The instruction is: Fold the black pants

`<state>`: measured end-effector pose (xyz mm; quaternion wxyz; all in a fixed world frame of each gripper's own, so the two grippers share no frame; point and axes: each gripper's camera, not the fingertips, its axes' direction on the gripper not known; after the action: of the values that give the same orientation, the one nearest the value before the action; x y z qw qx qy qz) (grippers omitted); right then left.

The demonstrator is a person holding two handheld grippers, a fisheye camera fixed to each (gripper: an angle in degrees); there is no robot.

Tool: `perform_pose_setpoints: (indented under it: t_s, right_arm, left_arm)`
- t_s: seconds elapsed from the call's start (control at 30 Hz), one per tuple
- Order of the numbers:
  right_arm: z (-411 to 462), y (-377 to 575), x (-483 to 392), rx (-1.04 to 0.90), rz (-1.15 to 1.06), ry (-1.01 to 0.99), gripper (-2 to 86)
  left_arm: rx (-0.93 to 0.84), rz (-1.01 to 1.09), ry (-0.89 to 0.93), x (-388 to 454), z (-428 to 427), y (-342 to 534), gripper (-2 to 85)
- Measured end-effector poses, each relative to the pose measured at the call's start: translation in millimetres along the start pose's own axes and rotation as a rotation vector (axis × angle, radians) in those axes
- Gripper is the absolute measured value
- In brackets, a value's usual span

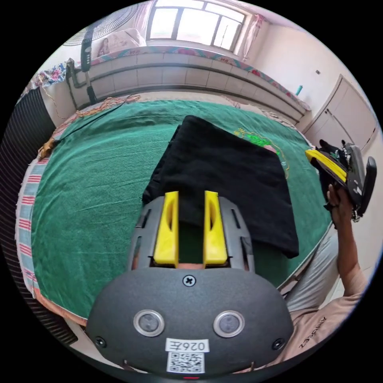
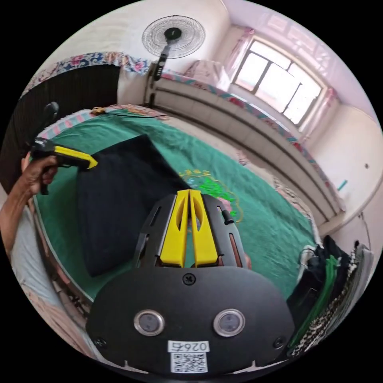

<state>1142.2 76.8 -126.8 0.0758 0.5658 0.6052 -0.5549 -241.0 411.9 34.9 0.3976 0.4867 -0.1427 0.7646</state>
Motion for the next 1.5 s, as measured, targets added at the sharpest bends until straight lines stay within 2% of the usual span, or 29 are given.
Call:
perform_pose_setpoints:
  t_s: [0.07, 0.2, 0.23, 0.27, 0.37, 0.43, 0.5, 0.53, 0.6, 0.67, 0.77, 0.83, 0.93, 1.03, 1.2, 1.3, 1.33, 1.4, 1.5]
  right_arm:
    - [-10, -3, -18, -0.007, -0.011, -0.156, -1.4]
    - [-49, -13, -50, 0.05, -0.079, -0.21, -1.4]
    - [-62, -17, -58, 0.06, -0.099, -0.206, -1.4]
    - [-74, -20, -62, 0.064, -0.106, -0.196, -1.4]
    - [-98, -31, -48, 0.074, -0.086, -0.222, -1.4]
    - [-110, -39, -28, 0.08, -0.054, -0.267, -1.3]
    - [-119, -49, -4, 0.084, -0.016, -0.308, -1.2]
    - [-123, -56, 12, 0.083, 0.004, -0.328, -1.1]
    - [-123, -68, 32, 0.067, 0.022, -0.342, -0.9]
    - [-115, -87, 53, 0.026, 0.025, -0.365, 0.5]
    - [-105, -114, 73, -0.024, 0.006, -0.404, 2.4]
    - [-104, -131, 85, -0.034, -0.007, -0.413, 3.6]
    - [-107, -165, 118, -0.016, 0.005, -0.438, 5.3]
    - [-105, -200, 188, 0.024, 0.142, -0.556, 8.4]
    - [-49, -243, 327, -0.023, 0.405, -0.848, 17.5]
    - [5, -251, 384, -0.1, 0.511, -0.908, 10.6]
    - [29, -255, 402, -0.14, 0.52, -0.949, 5.4]
    - [54, -259, 436, -0.162, 0.557, -0.961, 3.8]
    - [70, -284, 501, -0.146, 0.552, -0.982, 2.4]
  left_arm:
    - [0.009, -0.003, 0.083, -1, 3, -3, 0.3]
    - [0.083, -0.103, 0.622, -27, 22, -9, -0.5]
    - [0.104, -0.173, 0.701, -37, 30, -7, -0.5]
    - [0.121, -0.214, 0.705, -42, 32, -4, -0.4]
    - [0.214, -0.335, 0.511, -58, 21, 1, 0.3]
    - [0.232, -0.251, 0.26, -52, 6, -15, 5.2]
    - [0.203, -0.162, 0.107, -41, 10, -31, 12.1]
    - [0.135, -0.118, 0.072, -36, 26, -42, 15.4]
    - [-0.029, -0.079, 0.116, -31, 63, -53, 15.6]
    - [0.0, -0.068, 0.088, -28, 70, -52, 14.2]
    - [0.047, -0.124, 0.146, -30, 57, -54, 5.5]
    - [0.13, -0.089, 0.415, -28, 49, -52, 2.3]
    - [0.109, 0.03, 0.648, -5, 63, -54, 1.5]
    - [0.069, 0.171, 0.789, 37, 79, -51, 1.2]
    - [0.007, 0.434, 0.886, 109, 91, -44, 1.6]
    - [-0.048, 0.571, 0.906, 151, 103, -35, 2.6]
    - [-0.077, 0.592, 0.894, 164, 110, -32, 3.3]
    - [-0.073, 0.574, 0.897, 170, 114, -32, 4.5]
    - [0.035, 0.574, 1.011, 155, 98, -37, 5.1]
